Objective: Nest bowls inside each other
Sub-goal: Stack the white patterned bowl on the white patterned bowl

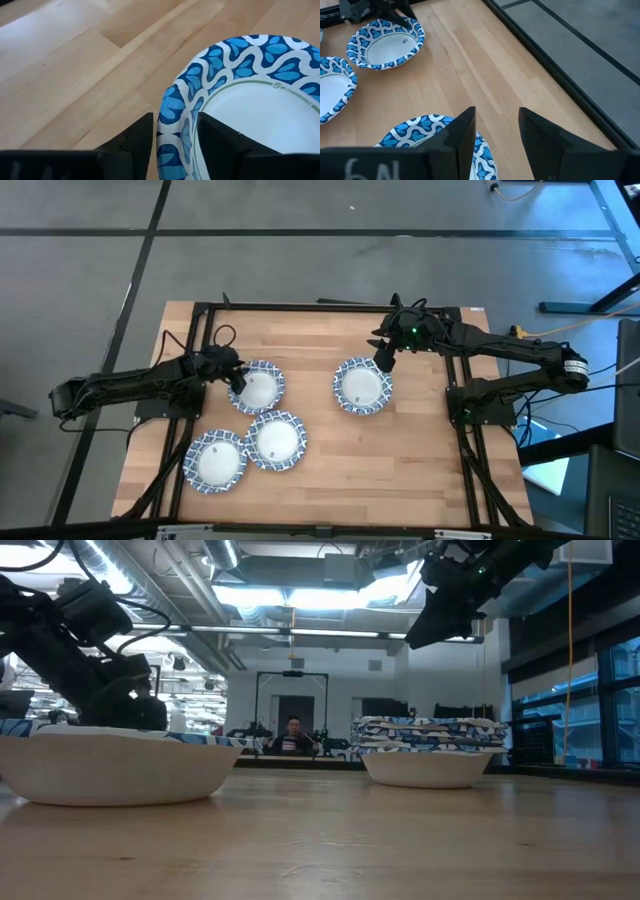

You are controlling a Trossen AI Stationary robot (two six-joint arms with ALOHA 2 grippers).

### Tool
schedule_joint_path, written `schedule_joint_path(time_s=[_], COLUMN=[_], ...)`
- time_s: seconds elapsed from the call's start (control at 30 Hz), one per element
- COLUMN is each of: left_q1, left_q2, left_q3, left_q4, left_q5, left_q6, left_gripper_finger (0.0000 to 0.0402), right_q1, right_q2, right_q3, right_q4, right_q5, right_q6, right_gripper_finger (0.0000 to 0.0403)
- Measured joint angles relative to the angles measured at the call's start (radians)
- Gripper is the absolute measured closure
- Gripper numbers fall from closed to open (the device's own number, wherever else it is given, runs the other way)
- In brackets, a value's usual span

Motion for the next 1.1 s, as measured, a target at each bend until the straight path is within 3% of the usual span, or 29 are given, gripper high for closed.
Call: schedule_joint_path(time_s=[0.57, 0.93, 1.1], left_q1=[0.000, 0.013, 0.027], left_q2=[-0.001, -0.003, -0.003], left_q3=[0.000, 0.062, 0.140], left_q4=[0.002, 0.126, 0.125], left_q5=[0.037, 0.025, 0.103], left_q6=[-0.006, -0.070, -0.070], left_gripper_finger=[0.0392, 0.0399, 0.0400], right_q1=[0.000, 0.000, 0.000], right_q2=[0.000, 0.000, -0.018], right_q3=[0.000, 0.000, -0.003], right_q4=[-0.001, -0.006, 0.008], right_q5=[0.000, 0.000, 0.000], right_q6=[0.002, -0.006, -0.050], right_gripper_finger=[0.0253, 0.0253, 0.0253])
